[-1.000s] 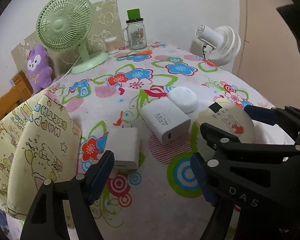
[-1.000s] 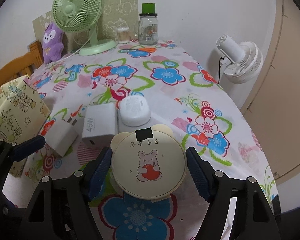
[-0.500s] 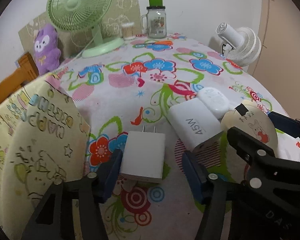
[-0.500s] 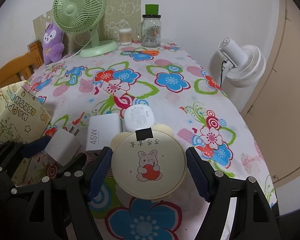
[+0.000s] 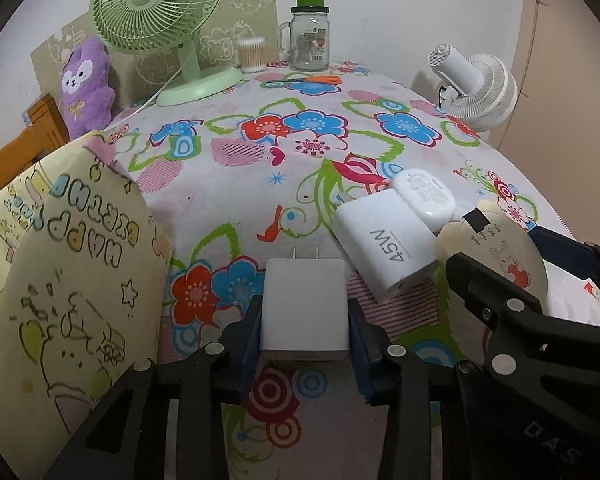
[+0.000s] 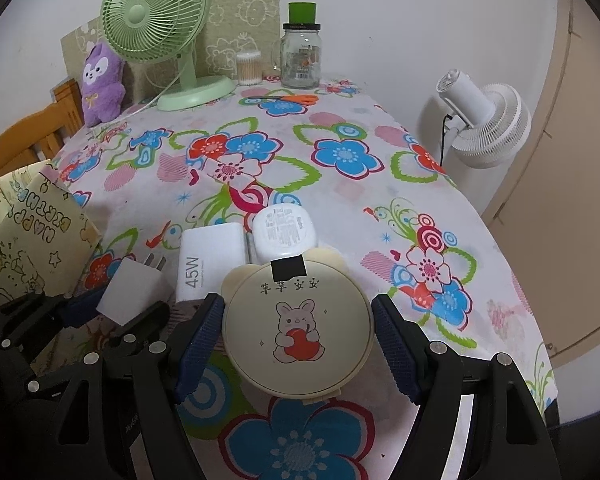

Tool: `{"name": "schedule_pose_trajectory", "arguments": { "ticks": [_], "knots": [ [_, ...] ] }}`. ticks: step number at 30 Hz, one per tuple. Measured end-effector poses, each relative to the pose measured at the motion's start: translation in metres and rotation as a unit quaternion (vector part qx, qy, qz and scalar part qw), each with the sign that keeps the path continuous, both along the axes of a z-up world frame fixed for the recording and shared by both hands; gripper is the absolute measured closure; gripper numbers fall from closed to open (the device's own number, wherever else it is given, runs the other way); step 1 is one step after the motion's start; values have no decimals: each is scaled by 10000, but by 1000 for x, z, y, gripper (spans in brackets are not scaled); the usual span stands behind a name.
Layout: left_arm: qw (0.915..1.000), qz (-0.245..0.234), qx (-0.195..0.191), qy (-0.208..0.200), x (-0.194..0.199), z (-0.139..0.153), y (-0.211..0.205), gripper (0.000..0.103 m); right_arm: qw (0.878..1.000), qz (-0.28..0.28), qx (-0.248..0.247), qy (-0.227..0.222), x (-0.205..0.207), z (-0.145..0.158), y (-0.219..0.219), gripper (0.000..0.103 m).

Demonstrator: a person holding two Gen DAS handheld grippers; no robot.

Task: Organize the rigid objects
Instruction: 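Grasp the white cube charger with the left tool while the right tool holds the compact, then carry the white cube with the left tool while the right tool carries the compact to the box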

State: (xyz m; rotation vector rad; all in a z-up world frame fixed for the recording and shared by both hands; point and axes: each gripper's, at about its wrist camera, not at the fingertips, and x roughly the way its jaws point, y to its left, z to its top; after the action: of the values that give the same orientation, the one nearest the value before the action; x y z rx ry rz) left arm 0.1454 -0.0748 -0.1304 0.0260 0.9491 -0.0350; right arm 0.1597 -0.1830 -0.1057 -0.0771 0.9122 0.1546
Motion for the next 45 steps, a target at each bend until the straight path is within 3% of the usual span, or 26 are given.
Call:
{"name": "schedule_pose_trajectory", "arguments": {
  "ticks": [25,45],
  "knots": [
    [9995,-155,-148,-219,-45,26,2,63,9997,-50,14,-221,-46,26,5,26],
    [9974,-452,-20,-559,-68,79,3,63,9986,-156,-20,-504,-68,73,12,26]
  ]
}}
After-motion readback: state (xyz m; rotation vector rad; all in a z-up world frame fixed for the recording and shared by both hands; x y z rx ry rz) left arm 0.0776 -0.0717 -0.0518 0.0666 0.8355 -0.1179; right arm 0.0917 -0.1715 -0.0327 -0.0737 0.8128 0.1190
